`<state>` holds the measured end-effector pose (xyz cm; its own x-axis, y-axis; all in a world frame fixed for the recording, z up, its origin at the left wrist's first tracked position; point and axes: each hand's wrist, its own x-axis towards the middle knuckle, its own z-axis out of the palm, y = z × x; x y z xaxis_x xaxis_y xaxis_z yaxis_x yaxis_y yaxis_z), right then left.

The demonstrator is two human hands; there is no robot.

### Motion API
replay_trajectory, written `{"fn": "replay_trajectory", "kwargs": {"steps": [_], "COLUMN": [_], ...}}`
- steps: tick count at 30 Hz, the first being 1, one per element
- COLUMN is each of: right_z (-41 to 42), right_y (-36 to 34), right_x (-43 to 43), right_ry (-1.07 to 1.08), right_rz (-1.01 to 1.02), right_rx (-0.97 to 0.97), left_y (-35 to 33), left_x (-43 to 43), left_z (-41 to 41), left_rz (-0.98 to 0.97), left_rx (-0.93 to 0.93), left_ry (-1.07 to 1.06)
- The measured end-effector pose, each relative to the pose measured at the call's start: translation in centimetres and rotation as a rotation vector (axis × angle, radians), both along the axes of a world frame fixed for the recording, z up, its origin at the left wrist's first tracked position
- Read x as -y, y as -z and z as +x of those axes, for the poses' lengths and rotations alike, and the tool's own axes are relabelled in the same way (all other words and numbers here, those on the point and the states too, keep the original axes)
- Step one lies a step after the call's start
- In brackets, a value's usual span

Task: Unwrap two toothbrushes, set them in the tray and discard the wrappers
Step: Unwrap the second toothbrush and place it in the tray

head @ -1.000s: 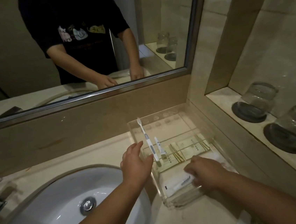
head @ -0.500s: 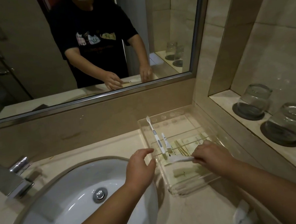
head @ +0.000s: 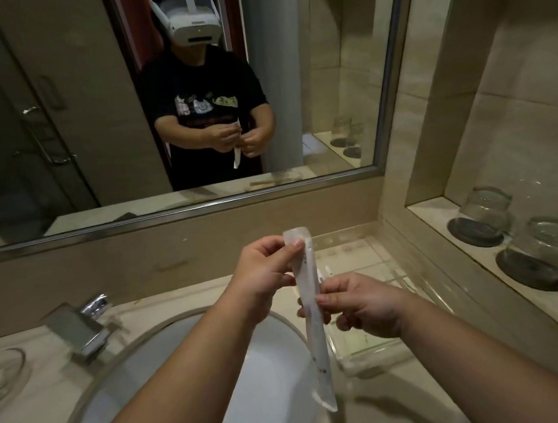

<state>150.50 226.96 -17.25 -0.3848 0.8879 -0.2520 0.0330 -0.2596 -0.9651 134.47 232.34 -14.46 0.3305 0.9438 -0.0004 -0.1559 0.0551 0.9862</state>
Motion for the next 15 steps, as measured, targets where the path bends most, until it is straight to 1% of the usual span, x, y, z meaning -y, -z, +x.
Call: {"fn": "replay_trajectory", "kwargs": {"steps": [2,4,6,8,11,13,15], "right_z": [-0.9,-1.7,-2.0,-2.2,-2.9,-3.3,-3.5], "right_y": [0.7,0.6,-0.6,-2.4,-4.7,-5.6,-5.9], "right_x": [0.1,0.0,-0.5,-1.0,-1.5,-1.7,-1.7], "right_ry": [0.046,0.200,0.398,0.492,0.488,0.468,0.460], "right_rz": [-0.034,-0.045,0.024,0.149,0.298,0.312,0.263], "right_rx": [-0.046,-0.090,-0.066,0.025,0.142,0.124,0.048], "left_y": [0.1,0.2,0.2,-0.2,-1.1,-1.6,-2.0], "left_x": [0.4,0.7,0.8,0.8,0.9,1.1,1.3], "left_z": [-0.6,-1.2,-1.7,-2.1,-2.2,-2.2,-2.4], "left_rz": [-0.005,-0.026,-0.035,-0.018,0.030,0.047,0.040], "left_rx": [-0.034,-0.059,-0.082,-0.104,-0.130,-0.135,-0.123], "left_ry": [-0.073,-0.124,-0.148,-0.164,-0.166,-0.147,-0.117]}}
